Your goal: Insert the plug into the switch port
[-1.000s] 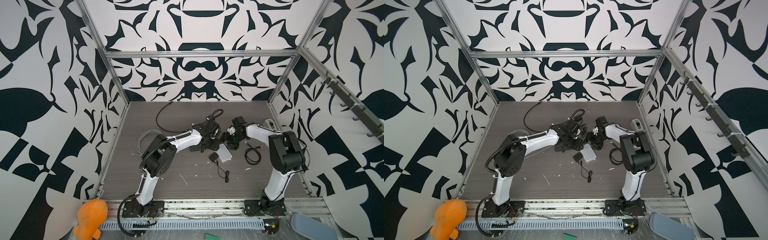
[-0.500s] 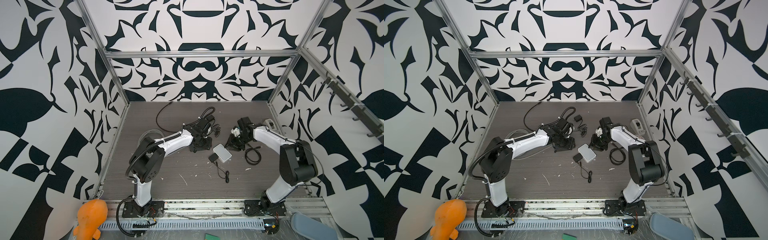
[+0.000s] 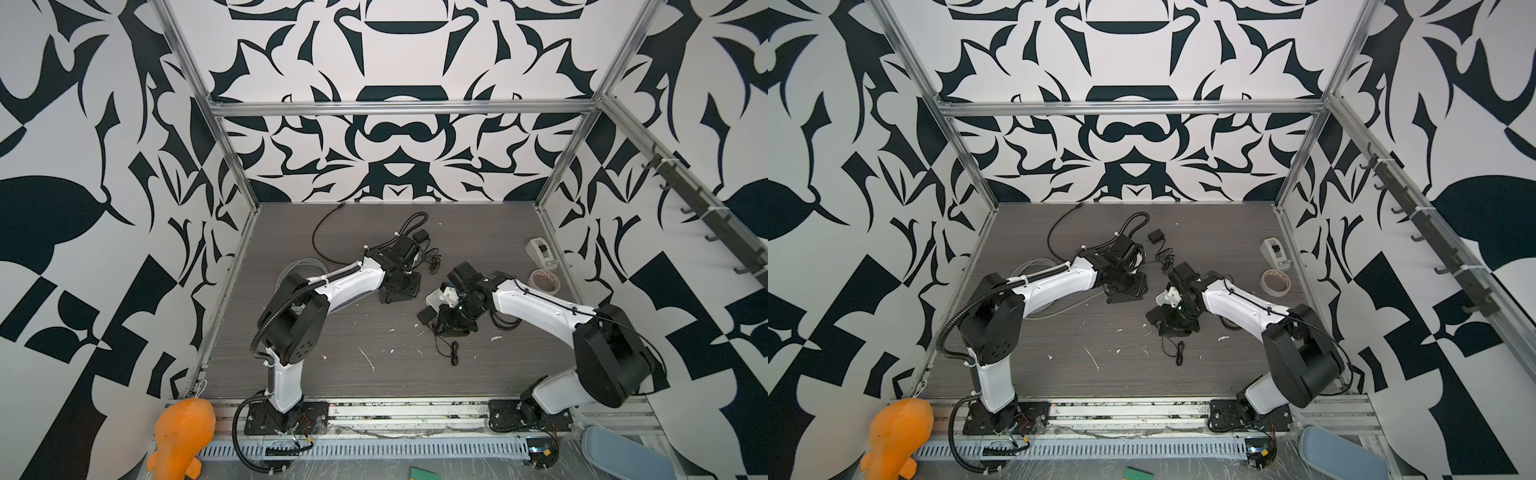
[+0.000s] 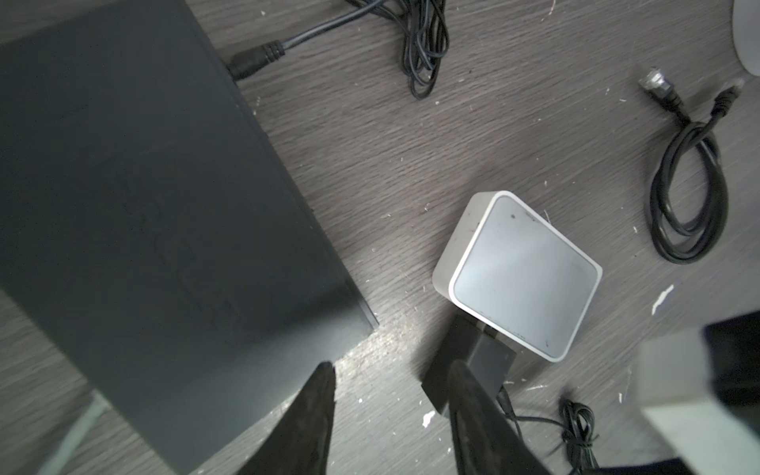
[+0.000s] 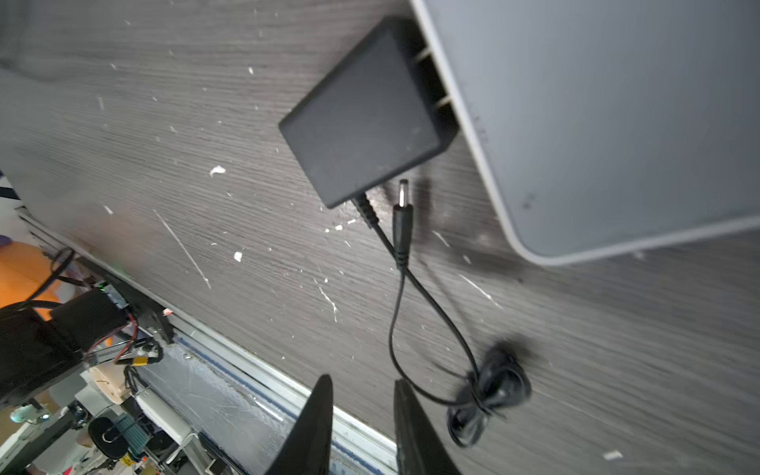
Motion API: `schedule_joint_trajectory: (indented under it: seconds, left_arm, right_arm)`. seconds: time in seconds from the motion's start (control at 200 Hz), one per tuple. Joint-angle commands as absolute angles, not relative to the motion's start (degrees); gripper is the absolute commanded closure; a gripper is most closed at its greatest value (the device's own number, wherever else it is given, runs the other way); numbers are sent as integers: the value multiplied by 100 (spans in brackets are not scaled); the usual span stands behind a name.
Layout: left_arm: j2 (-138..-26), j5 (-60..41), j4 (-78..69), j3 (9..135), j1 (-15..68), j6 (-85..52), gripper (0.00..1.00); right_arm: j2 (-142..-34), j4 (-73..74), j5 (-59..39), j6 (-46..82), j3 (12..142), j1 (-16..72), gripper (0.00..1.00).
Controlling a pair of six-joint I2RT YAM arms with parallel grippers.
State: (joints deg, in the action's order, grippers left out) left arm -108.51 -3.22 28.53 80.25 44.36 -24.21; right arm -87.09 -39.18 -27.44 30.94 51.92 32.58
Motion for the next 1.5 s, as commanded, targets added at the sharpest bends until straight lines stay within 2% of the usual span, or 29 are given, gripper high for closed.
schedule_joint_trajectory:
  seconds: [0.0,0.27,0.315,0.385,0.47,0.625,0.835,1.175,1.3,1.494]
  left_arm:
    - [-10877,-176,2967,8054,4411,-2500,52]
    - [-10692,-2,2892,7868,4412,-2580,52]
    - [-10679,0,2897,7882,4405,-2577,52]
    - [-10653,-89,2923,7925,4382,-2565,52]
    - [-10610,-520,3026,7989,4235,-2558,52]
    - [-10469,-2237,3016,7937,3835,-2700,54]
    - [-10584,-3943,2892,7974,3771,-2742,55]
    - [-10618,-4770,2922,7591,3727,-2740,58]
    - [-10682,-4915,2893,7523,3724,-2754,62]
    - [-10740,-5033,2645,7473,3725,-2887,63]
  right_arm:
    - [-8968,-3800,-2511,3211,5359,3394,70]
    - [-9524,-3748,-2334,3120,5414,3656,76]
    - [-9561,-3702,-2313,3101,5430,3656,81]
    - [-9593,-3689,-2277,3018,5487,3665,100]
    - [-9451,-3790,-2215,2795,5596,3664,100]
    - [-8823,-3896,-2479,1898,5654,3656,100]
    - [-8519,-3205,-2941,1170,5492,3606,100]
    - [-8675,-3058,-2727,998,5588,3490,100]
    - [-8669,-3025,-2776,957,5572,3455,100]
    - [-8667,-2967,-2769,993,5607,3454,100]
